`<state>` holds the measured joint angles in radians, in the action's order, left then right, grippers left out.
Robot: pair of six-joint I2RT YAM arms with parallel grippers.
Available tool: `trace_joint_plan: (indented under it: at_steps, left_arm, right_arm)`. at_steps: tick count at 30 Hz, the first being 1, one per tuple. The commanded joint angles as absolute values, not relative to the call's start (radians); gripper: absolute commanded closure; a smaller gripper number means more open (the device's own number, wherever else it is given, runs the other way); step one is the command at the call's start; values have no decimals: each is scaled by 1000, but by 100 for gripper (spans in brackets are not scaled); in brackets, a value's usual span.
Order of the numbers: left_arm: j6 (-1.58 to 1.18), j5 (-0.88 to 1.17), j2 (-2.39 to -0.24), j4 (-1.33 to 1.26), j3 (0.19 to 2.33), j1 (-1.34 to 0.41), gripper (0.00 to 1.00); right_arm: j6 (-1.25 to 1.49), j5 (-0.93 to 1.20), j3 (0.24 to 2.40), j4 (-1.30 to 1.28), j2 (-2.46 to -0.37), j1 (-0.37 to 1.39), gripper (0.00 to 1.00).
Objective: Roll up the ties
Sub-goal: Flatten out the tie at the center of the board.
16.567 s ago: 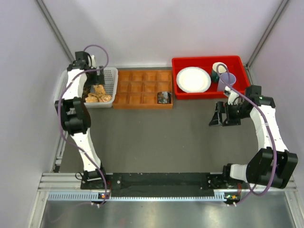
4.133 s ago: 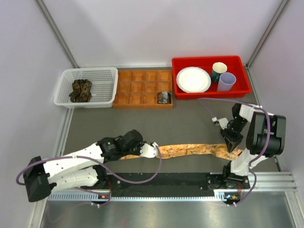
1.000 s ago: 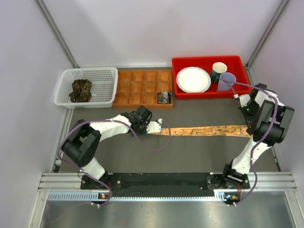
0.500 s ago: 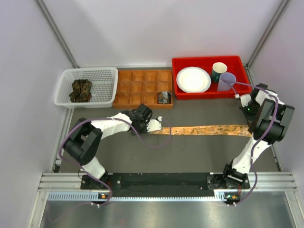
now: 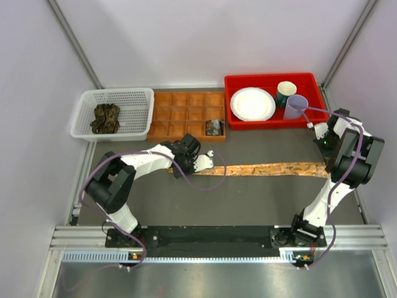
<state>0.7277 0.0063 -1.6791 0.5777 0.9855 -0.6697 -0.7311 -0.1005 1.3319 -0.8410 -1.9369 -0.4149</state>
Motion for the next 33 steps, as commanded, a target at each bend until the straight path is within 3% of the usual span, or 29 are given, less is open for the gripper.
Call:
trace_joint_plan:
  at_steps: [1,10,24,25,26,28,29,30,32,33]
  left_arm:
    - [632,147,-1732,669,974,-678,74]
    - [546,34,-1743,591,979,-670,71]
    - [646,-28,-1717,558,999,-634,72]
    - [638,-25,-1715,566,1000,-634,70]
    - [635,-15,-1710,569,1002,-634,57]
    - [621,-5,-1669,569,1008,-634,44]
    - [618,23,-1646,571,1012,-635,38]
    - [612,47,-1622,572,1022,-634,27]
    - [600,70,-1537,593,1057,-632,17]
    - [594,84,-1511,604,1072,-634,1]
  right_arm:
    - [-739,-120,1368,-802,-1954,-425,100]
    - [-752,-91,1391,-812,-1954,-425,100]
    - [-801,-117,1355,-772,-1934,-425,100]
    - [-804,-117,1356,-770,-1937,-425,100]
    - [-805,-118,1359,-775,-1940,-425,100]
    - [-801,-109,1380,-790,-1941,-425,96]
    - [-801,-104,1387,-810,-1936,-425,89]
    - [-801,-86,1399,-822,-1913,-425,69]
    - [-795,-60,1417,-853,-1872,-426,50]
    - [-792,-34,1440,-888,-1820,-426,38]
